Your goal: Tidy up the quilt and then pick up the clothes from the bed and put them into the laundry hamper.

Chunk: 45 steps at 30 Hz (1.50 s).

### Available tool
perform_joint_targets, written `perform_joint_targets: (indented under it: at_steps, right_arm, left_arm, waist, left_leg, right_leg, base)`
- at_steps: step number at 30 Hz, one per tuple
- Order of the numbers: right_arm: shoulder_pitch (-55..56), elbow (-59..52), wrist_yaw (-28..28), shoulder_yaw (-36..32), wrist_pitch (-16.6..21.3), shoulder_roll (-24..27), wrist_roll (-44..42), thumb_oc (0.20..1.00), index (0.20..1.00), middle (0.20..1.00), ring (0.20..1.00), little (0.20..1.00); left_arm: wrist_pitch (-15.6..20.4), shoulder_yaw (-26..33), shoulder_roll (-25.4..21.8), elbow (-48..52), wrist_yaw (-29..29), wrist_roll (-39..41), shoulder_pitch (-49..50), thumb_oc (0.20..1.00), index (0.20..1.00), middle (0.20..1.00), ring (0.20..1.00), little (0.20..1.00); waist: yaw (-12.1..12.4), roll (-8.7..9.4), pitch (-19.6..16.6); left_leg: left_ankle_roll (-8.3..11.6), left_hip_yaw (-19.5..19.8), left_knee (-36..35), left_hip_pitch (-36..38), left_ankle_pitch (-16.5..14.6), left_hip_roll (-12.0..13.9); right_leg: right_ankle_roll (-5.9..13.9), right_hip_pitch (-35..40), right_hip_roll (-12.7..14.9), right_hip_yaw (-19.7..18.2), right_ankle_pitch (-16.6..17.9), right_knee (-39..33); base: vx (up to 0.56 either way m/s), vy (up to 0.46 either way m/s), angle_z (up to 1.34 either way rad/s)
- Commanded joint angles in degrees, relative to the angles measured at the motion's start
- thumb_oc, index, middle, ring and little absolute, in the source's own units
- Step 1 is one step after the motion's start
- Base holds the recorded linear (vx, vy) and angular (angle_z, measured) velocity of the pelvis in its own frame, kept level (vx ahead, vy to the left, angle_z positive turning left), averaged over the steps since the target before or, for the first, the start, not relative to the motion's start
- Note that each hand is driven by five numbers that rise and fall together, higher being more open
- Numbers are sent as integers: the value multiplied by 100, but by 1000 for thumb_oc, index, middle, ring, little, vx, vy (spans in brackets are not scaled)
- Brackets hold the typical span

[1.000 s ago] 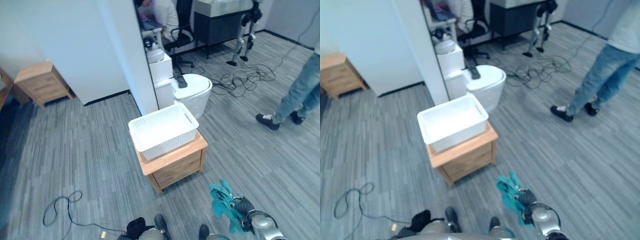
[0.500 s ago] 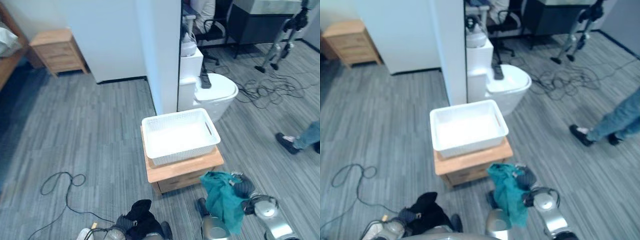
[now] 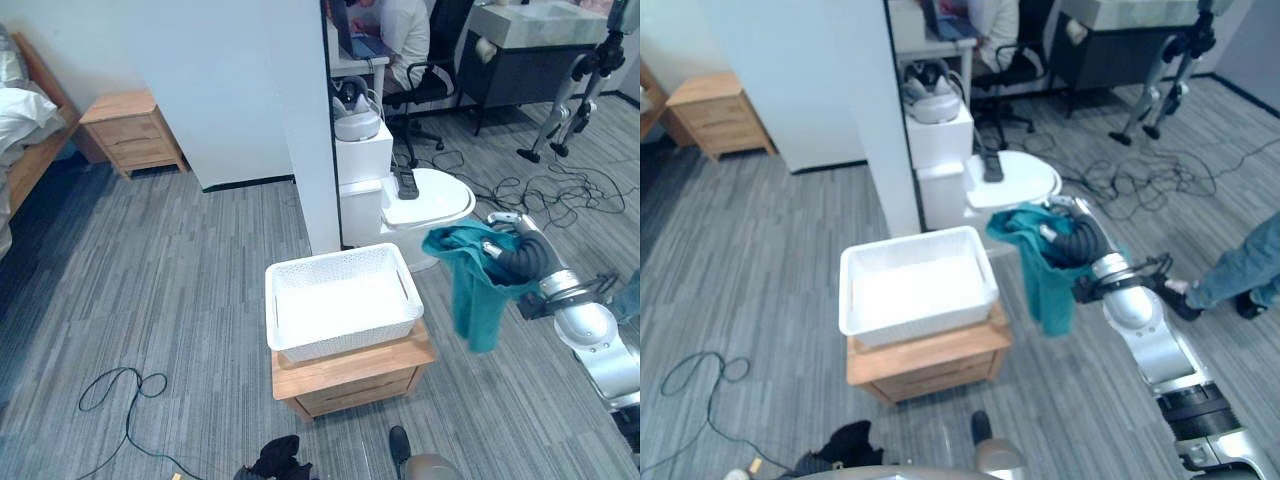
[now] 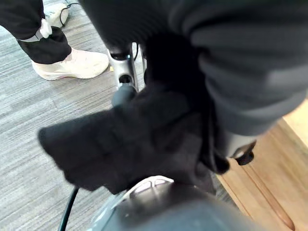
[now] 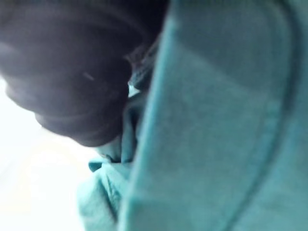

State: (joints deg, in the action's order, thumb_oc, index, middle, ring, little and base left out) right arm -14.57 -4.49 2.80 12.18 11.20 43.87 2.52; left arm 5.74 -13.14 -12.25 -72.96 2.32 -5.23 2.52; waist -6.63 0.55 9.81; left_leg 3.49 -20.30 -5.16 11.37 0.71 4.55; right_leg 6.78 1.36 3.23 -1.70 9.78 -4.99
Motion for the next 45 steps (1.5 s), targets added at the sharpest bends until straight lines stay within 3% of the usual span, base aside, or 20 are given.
perform_joint_targets:
  at_steps: [1, 11, 16, 19, 23, 28, 30, 31, 36, 37, 39, 43, 45]
  right_arm:
    - [-960, -468, -162, 432, 332, -90, 137, 200, 200, 200, 200, 200]
    - [-3600, 854, 121, 1806, 109, -937, 576, 200, 200, 200, 200, 200]
    - [-5077, 2398, 476, 2324, -95, -1142, 966, 200, 200, 200, 200, 200]
    - [-5973, 3388, 713, 2620, -153, -1175, 1027, 200, 200, 200, 200, 200]
    - [-6400, 3817, 842, 2818, -198, -1070, 1124, 200, 200, 200, 200, 200]
    - [-6389, 4105, 805, 2973, -264, -961, 1227, 200, 200, 200, 200, 200]
    - [-6321, 4163, 723, 3069, -292, -942, 1371, 843, 843, 843, 843, 843]
    - [-6171, 4265, 594, 3266, -345, -869, 1759, 1000, 1000, 1000, 1000, 1000]
    - [-5433, 3889, 428, 3335, -332, -551, 2453, 1000, 1000, 1000, 1000, 1000]
    - [-4739, 3430, 514, 3130, -305, -328, 2801, 1000, 1000, 1000, 1000, 1000]
    - [-4019, 3006, 557, 2824, -313, -145, 3112, 1000, 1000, 1000, 1000, 1000]
    - [-2808, 2448, 678, 2186, -323, 59, 3499, 1000, 1000, 1000, 1000, 1000]
    - [-1521, 1823, 688, 1420, -314, 159, 3609, 1000, 1000, 1000, 1000, 1000]
  left_arm:
    - [125, -235, -85, 59, 52, 105, -242, 200, 200, 200, 200, 200]
    - [272, -791, 61, 781, 112, 556, -132, 200, 200, 200, 200, 200]
    - [441, -1021, -122, 967, 158, 773, -269, 200, 200, 200, 200, 200]
    - [532, -1084, -269, 933, 208, 905, -406, 200, 200, 200, 200, 200]
    - [574, -1071, -326, 853, 226, 1010, -427, 200, 200, 200, 200, 200]
    - [626, -994, -309, 878, 284, 1154, -450, 200, 200, 200, 200, 200]
    - [656, -957, -316, 922, 293, 1194, -470, 200, 200, 200, 200, 200]
    - [739, -921, -379, 1156, 352, 1234, -572, 200, 200, 200, 200, 200]
    - [964, -914, -696, 2459, 388, 1191, -662, 200, 200, 200, 200, 200]
    - [1087, -855, -987, 3462, 376, 1138, -627, 200, 200, 200, 200, 200]
    - [1179, -693, -1274, 4343, 307, 1173, -549, 200, 200, 200, 200, 200]
    - [1331, -397, -1602, 5190, 252, 1252, -517, 200, 200, 200, 200, 200]
    - [1378, -49, -1828, 5940, 197, 1229, -524, 200, 200, 200, 200, 200]
  waist:
    - [223, 111, 29]
    - [577, 8, 155]
    - [797, -142, 380]
    - [925, -362, 540]
    - [978, -517, 603]
    - [962, -584, 635]
    - [956, -582, 639]
    - [927, -566, 641]
    - [867, -541, 658]
    - [830, -535, 645]
    - [801, -504, 610]
    - [686, -427, 532]
    - [516, -358, 473]
  left_leg:
    - [318, -197, 16, -61, -99, 426]
    - [361, 20, 16, -236, 9, 488]
    - [373, 267, 16, -578, 129, 436]
    - [426, 453, 16, -970, 275, 378]
    - [484, 543, 16, -1259, 366, 356]
    - [503, 558, 16, -1413, 398, 364]
    - [506, 553, 16, -1419, 395, 373]
    - [504, 541, 16, -1407, 380, 387]
    - [479, 505, 16, -1283, 319, 392]
    - [459, 478, 16, -1206, 287, 392]
    - [435, 459, 16, -1120, 242, 389]
    - [406, 380, 16, -930, 158, 398]
    - [385, 286, 16, -754, 79, 417]
  right_leg:
    - [345, 381, 368, 154, -920, 90]
    - [269, 370, 376, 403, -943, 116]
    - [273, 109, 444, 572, -892, 173]
    - [302, -226, 513, 690, -810, 184]
    - [342, -440, 552, 761, -723, 130]
    - [357, -549, 564, 762, -682, 86]
    - [359, -554, 568, 755, -679, 82]
    - [358, -534, 563, 750, -699, 82]
    - [371, -421, 576, 741, -729, 89]
    - [388, -353, 589, 751, -752, 106]
    - [403, -284, 600, 742, -764, 111]
    - [435, -161, 611, 727, -782, 110]
    - [445, -57, 608, 675, -798, 101]
  base:
    - [9, -55, -5]
    - [-7, -21, 15]
    - [-53, 0, 25]
    - [-104, 37, 28]
    - [-47, 19, 24]
    - [-4, 4, 4]
    - [3, -5, -4]
    - [0, 0, 0]
    - [0, 0, 0]
    - [0, 0, 0]
    - [6, -1, -4]
    - [27, 2, -19]
    - [73, 7, -7]
